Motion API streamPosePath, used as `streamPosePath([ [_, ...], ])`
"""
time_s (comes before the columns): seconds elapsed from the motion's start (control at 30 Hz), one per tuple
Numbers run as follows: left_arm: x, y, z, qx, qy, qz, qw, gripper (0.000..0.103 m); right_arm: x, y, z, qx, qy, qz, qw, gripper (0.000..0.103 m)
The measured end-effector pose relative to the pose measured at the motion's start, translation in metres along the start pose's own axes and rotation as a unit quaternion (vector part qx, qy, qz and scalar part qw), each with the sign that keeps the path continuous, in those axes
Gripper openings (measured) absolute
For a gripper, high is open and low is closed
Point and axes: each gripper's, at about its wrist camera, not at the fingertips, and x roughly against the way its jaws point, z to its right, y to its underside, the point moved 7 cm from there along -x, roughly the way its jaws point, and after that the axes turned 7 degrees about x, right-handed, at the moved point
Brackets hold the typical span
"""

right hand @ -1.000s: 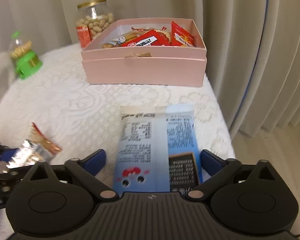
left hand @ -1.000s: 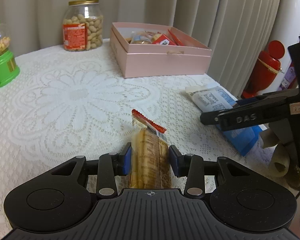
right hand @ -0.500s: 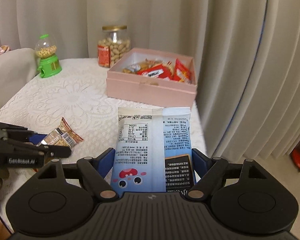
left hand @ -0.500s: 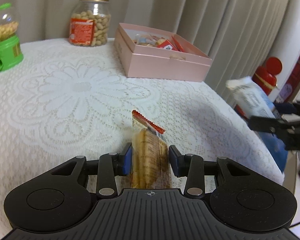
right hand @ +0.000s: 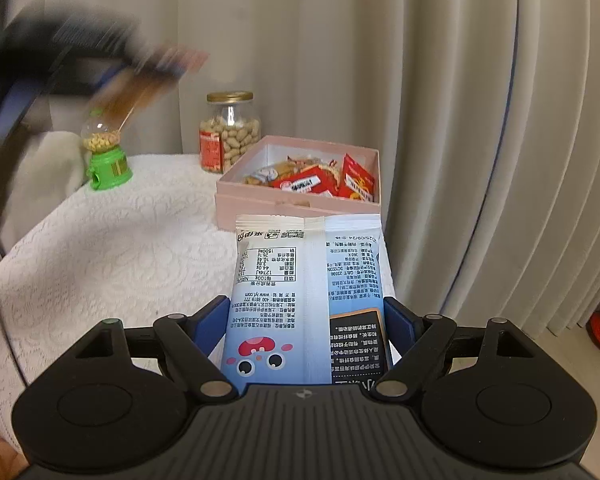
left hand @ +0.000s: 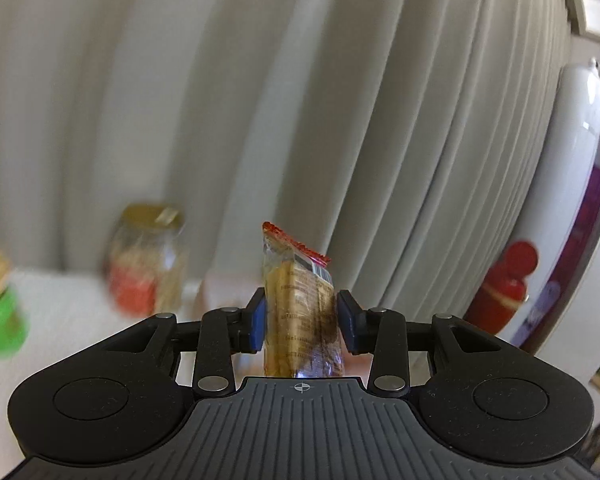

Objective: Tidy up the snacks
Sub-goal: 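Carry the biscuit bar and blue bag into the pink box and open both grippers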

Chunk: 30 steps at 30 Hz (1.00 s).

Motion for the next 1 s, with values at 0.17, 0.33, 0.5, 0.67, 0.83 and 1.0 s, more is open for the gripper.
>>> streamPosePath([
  [0.17,-0.116,-0.016,-0.028,0.143,0.054,-0.091,0.9841,0.042,-0.016,-0.008,0.006,0.0,-0.006,0.004,1.0,0.081],
  [0.33,-0.127,0.024,-0.053,0.094,0.004,-0.059,0.9938,0.041,-0.036,-0.005,0.017,-0.017,-0.008,-0.013,1.0,0.082],
  [0.5,-0.092,0.061,-0.062,0.055,-0.013,-0.064,0.9964,0.041,-0.064,0.003,0.027,-0.03,-0.01,-0.045,0.998,0.082],
  [0.67,-0.06,0.105,-0.079,0.068,-0.009,-0.104,0.9922,0.041,-0.065,-0.052,0.032,-0.008,0.007,0.004,1.0,0.082],
  [0.83,-0.042,0.122,-0.083,0.092,-0.008,-0.118,0.9886,0.041,-0.098,-0.171,0.037,0.012,0.034,0.038,0.999,0.082],
  [1.0,-0.019,0.132,-0.09,0.091,-0.015,-0.114,0.9891,0.041,-0.194,-0.218,0.04,-0.061,-0.028,-0.033,0.997,0.086],
])
